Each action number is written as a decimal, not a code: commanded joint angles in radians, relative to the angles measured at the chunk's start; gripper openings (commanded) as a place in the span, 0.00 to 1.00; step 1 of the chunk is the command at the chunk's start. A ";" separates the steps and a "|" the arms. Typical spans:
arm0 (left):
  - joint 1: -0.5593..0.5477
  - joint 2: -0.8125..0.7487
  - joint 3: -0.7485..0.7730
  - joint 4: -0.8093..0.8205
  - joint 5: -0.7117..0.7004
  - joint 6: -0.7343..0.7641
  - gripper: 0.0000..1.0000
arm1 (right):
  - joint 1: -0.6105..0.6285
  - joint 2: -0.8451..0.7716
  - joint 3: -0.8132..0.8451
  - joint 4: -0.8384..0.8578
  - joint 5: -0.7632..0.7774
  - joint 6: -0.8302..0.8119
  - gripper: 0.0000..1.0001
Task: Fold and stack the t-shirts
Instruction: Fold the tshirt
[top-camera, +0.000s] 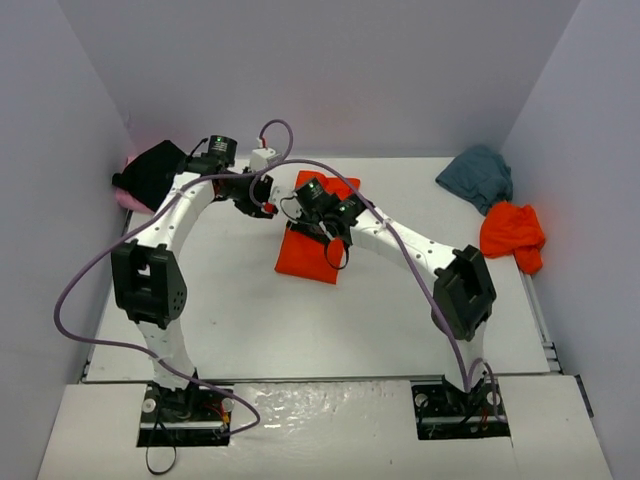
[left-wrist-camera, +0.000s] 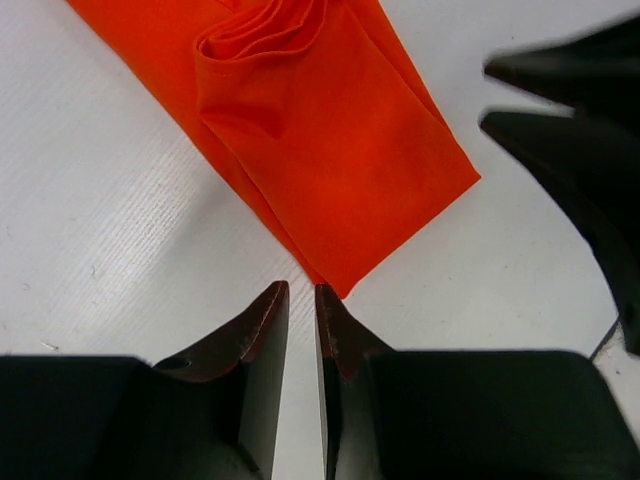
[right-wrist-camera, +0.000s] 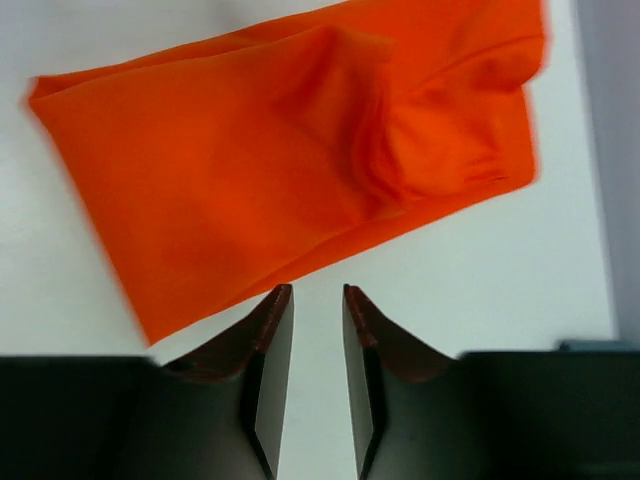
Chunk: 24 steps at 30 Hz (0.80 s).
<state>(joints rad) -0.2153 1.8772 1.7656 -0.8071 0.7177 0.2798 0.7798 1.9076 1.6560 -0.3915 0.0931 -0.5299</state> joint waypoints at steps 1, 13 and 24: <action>0.057 0.072 0.143 0.010 0.019 -0.126 0.16 | 0.012 -0.052 -0.068 -0.065 -0.229 0.047 0.42; 0.169 0.055 0.131 0.121 -0.046 -0.244 0.26 | 0.063 0.035 -0.094 -0.070 -0.285 0.060 0.51; 0.209 -0.071 -0.040 0.277 -0.251 -0.267 0.29 | 0.102 0.139 -0.069 -0.072 -0.270 0.067 0.54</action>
<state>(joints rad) -0.0175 1.9341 1.7419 -0.6434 0.5583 0.0392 0.8705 2.0205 1.5555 -0.4641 -0.1794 -0.4733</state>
